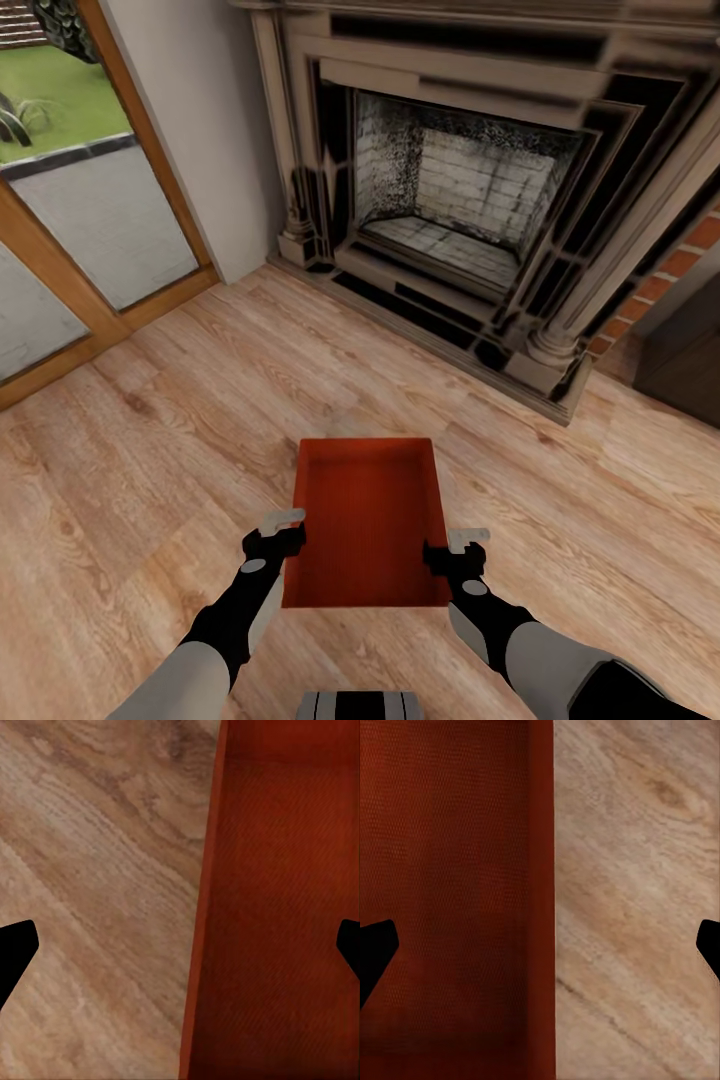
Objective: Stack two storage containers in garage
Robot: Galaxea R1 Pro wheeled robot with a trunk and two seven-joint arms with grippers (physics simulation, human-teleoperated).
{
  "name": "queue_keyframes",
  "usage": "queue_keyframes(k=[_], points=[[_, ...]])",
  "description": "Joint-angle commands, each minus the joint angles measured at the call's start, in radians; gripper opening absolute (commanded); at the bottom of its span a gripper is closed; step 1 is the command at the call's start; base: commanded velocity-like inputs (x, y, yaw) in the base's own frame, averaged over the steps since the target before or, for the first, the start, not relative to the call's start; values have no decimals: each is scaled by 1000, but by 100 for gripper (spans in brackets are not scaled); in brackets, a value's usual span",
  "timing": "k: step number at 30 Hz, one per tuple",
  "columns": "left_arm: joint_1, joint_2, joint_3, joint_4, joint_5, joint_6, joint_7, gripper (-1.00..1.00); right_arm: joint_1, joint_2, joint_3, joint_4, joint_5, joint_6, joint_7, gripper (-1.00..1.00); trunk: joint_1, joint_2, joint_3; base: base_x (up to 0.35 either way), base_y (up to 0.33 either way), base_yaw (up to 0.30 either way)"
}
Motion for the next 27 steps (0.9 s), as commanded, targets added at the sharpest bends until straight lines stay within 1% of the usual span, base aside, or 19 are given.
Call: queue_keyframes(k=[1, 16, 18, 24, 27], points=[[0, -1, 3, -1, 0, 3, 1, 100, -1, 0, 9, 0, -8, -3, -4, 100, 0, 0, -1, 53, 0, 0], [0, -3, 7, 3, 6, 3, 2, 100, -1, -1, 9, 0, -8, -3, -4, 100, 0, 0, -1, 7, 0, 0], [0, -3, 8, 11, 6, 3, 2, 100, -1, -2, 10, 0, -8, -3, -4, 100, 0, 0, -1, 0, 0, 0], [0, 0, 8, 78, 6, 3, 0, 100, -1, -6, 9, 0, -7, -4, -4, 100, 0, 0, -1, 0, 0, 0], [0, 1, 8, 88, 6, 3, 0, 100, -1, -7, 9, 0, -8, -4, -4, 100, 0, 0, -1, 0, 0, 0]])
